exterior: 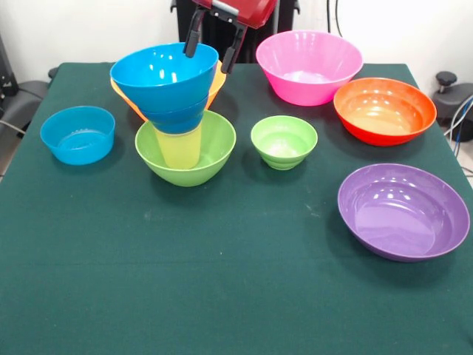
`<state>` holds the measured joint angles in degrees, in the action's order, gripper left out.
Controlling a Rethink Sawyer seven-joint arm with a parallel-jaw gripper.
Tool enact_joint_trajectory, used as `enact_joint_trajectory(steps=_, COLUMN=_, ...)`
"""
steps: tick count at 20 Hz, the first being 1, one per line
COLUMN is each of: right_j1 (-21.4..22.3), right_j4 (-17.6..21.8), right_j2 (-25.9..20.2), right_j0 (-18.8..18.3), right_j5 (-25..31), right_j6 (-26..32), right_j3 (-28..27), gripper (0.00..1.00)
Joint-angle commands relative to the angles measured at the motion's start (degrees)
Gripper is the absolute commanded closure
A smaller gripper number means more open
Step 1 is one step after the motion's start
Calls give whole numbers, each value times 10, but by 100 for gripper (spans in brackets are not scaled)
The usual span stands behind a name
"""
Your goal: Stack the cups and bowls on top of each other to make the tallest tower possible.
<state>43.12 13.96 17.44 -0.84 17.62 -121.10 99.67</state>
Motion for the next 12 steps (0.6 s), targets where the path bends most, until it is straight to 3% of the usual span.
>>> enact_joint_trajectory(steps=1, right_j1=-3, right_j4=-18, right_j2=-46, right_j0=15, right_j5=71, right_j6=-39, right_j3=-25, gripper=0)
enact_joint_trajectory(steps=12, right_j1=0, right_j4=-30, right_j2=-27, right_j0=40, right_j5=116, right_j6=-47, right_j3=-47, gripper=0)
